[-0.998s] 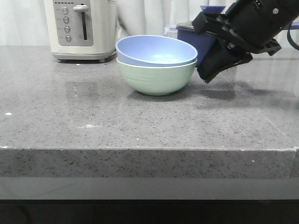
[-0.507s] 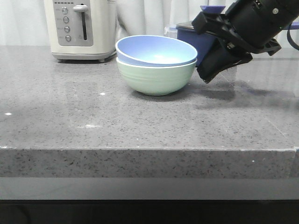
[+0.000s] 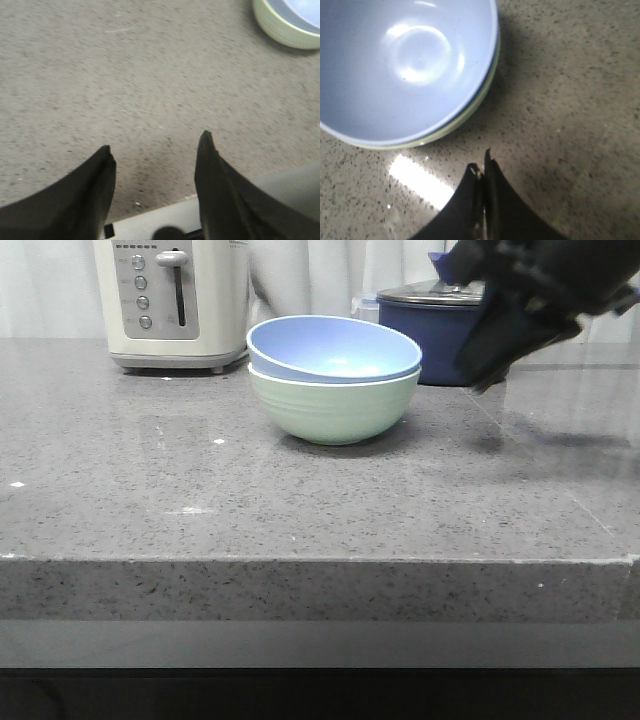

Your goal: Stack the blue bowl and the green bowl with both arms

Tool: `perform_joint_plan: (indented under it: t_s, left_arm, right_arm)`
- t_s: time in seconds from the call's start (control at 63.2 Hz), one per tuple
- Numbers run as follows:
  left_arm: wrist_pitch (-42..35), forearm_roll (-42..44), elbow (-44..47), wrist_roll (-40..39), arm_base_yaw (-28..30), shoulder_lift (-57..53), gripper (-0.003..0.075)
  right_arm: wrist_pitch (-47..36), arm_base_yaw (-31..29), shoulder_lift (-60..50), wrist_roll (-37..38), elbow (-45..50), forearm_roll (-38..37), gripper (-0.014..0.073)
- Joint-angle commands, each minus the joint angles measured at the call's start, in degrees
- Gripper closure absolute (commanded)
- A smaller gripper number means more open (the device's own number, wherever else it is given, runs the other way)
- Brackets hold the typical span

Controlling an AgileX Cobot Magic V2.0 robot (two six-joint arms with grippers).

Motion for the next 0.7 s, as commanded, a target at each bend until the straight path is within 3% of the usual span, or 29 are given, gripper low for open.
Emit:
perform_joint_plan:
  t_s: [0.0,0.127,0.364,0.681]
  left_arm:
    - [-3.8,-2.83,-0.87,1.91,0.3,-1.4,0.0355]
    - [-3.66,-2.83,-0.86,1.91,0.3,-1.88,0.0355]
    - [-4.21,-2.83,-0.86,1.91,0.3,-1.88,0.0355]
    - [-5.5,-2.61,-0.86,1.91,0.3,-1.88,0.0355]
  right_arm:
    - [1.67,-0.19,-6.88,8.69,-1.85,-7.69,0.0648]
    - [6.25,-0.19,-13.73,18.07,-0.6,-16.07,0.0648]
    - [13.08,-0.19,-28.1,27.76,5.2,-27.08,0.0648]
    - [13.93,-0.19,-43.83,32.84,14.63,-28.69,0.0648]
